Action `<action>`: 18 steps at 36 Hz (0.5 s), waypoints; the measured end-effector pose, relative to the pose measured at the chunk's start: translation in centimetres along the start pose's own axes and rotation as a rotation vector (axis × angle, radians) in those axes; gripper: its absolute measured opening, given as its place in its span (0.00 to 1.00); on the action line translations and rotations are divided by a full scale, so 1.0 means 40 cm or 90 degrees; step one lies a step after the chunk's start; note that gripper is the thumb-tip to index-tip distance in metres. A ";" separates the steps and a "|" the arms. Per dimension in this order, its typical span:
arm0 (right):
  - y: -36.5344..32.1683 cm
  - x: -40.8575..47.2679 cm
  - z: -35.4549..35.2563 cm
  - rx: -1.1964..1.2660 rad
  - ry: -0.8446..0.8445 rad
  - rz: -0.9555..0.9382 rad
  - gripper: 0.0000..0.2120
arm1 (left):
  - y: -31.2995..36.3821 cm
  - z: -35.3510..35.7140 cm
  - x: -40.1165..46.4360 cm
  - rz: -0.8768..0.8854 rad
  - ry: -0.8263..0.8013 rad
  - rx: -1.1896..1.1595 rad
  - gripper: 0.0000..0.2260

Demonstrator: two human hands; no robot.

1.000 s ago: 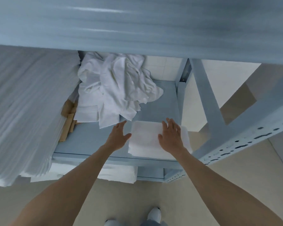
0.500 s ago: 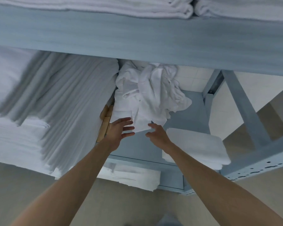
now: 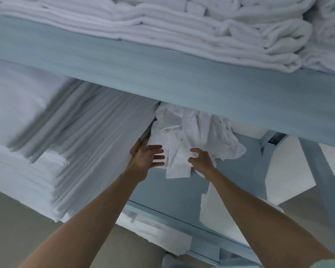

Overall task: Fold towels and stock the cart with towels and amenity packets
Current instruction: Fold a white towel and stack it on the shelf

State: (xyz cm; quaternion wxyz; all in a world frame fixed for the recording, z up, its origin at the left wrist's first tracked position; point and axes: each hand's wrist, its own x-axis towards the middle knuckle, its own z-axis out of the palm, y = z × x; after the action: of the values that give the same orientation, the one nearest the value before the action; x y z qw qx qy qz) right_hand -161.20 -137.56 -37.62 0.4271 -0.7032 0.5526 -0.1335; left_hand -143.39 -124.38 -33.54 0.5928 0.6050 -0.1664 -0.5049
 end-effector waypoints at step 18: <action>-0.018 0.218 0.053 0.258 0.043 0.063 0.26 | 0.010 -0.003 0.028 0.017 0.062 -0.033 0.09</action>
State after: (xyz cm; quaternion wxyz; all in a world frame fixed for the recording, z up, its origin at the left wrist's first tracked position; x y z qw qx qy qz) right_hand -156.24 -144.36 -40.82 0.5468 -0.5700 0.5626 -0.2441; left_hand -142.64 -125.30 -33.65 0.6223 0.6110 -0.1326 -0.4710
